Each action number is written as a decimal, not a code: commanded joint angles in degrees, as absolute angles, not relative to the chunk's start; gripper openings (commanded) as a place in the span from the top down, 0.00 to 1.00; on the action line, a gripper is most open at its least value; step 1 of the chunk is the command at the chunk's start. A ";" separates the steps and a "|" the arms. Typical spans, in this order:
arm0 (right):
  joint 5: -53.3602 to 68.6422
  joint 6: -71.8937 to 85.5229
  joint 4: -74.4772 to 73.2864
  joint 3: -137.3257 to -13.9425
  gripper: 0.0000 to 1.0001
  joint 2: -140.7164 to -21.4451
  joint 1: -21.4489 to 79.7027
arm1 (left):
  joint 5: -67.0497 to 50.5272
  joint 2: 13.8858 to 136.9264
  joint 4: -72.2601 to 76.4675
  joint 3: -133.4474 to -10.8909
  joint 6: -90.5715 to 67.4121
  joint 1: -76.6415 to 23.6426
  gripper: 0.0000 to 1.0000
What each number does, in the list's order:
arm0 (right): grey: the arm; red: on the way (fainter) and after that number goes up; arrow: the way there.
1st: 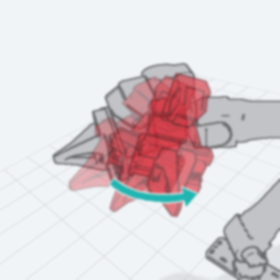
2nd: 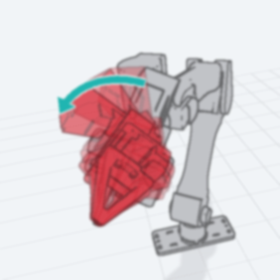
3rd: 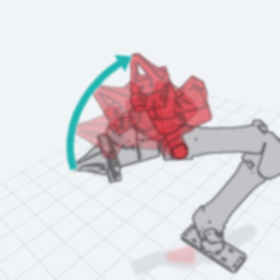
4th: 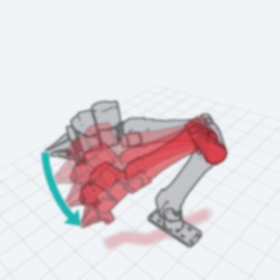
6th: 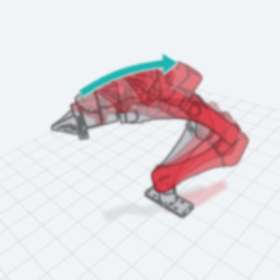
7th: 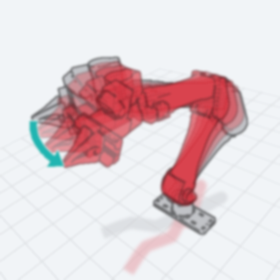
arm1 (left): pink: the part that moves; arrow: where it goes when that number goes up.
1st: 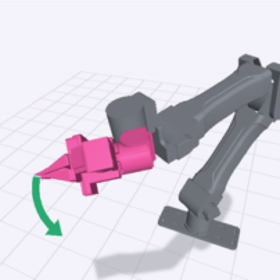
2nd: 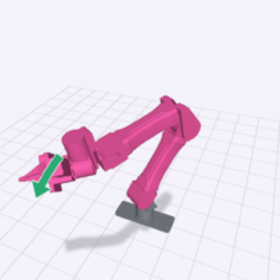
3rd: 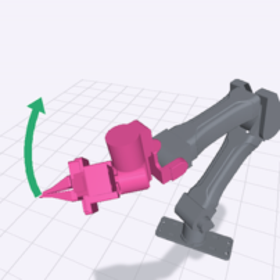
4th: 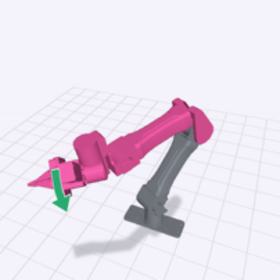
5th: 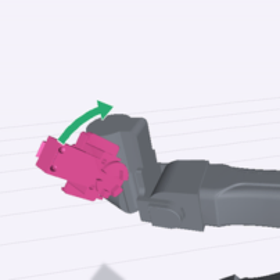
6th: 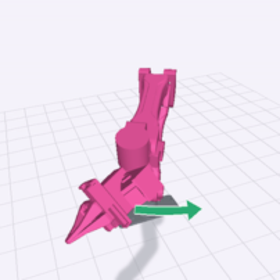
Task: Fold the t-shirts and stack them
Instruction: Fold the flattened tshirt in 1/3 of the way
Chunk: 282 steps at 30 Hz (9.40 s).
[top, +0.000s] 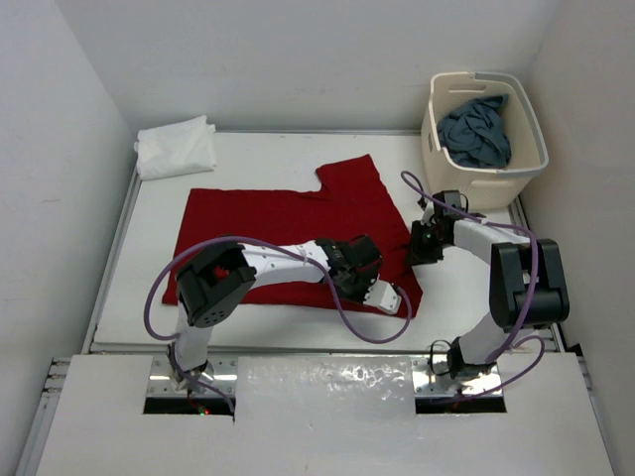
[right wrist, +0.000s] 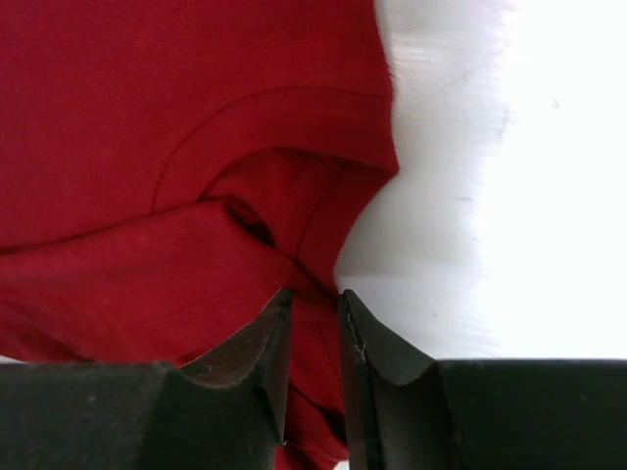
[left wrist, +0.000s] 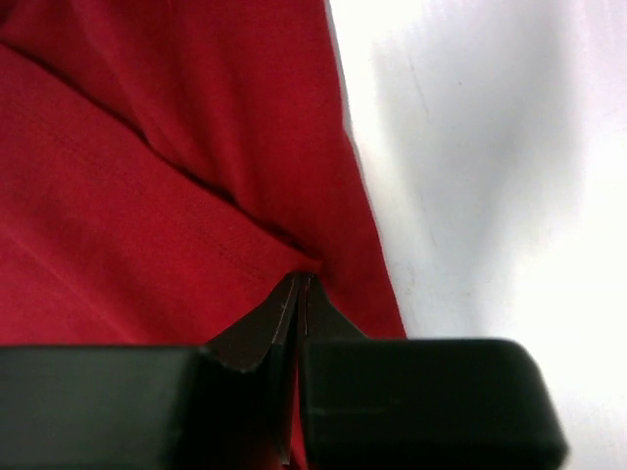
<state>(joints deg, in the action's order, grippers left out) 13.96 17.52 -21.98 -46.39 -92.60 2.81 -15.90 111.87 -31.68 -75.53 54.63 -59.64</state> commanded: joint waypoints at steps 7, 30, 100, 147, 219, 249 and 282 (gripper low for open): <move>14.33 17.40 -20.13 -47.72 0.94 -93.61 3.60 | -16.00 111.71 -32.61 -79.54 52.03 -59.50 0.88; 10.63 15.64 -24.17 -50.27 1.00 -91.93 4.13 | -14.60 112.68 -29.45 -75.59 56.43 -60.03 0.60; 12.75 19.77 -22.42 -61.51 1.00 -94.20 6.94 | -28.99 112.68 -30.24 -81.65 32.26 -42.81 1.00; 12.04 28.65 -23.82 -74.88 1.00 -110.57 8.70 | -15.73 117.33 -21.27 -83.41 42.71 -47.99 0.56; -0.62 18.10 -41.48 -72.97 0.47 -92.04 9.05 | -5.45 103.99 -28.46 -88.51 14.59 -27.34 0.55; 9.68 35.17 -20.18 -26.28 1.00 -76.13 8.88 | 3.60 91.84 -35.43 -46.15 32.96 16.79 0.33; 3.34 21.01 -49.48 -39.28 0.25 -65.74 1.14 | -15.85 79.19 -55.67 -59.54 65.21 12.68 0.44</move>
<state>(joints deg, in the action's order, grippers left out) 4.32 22.76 -49.17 -35.46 -67.77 1.21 -13.19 81.10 -53.41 -63.77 54.46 16.53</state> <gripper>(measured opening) 0.753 0.565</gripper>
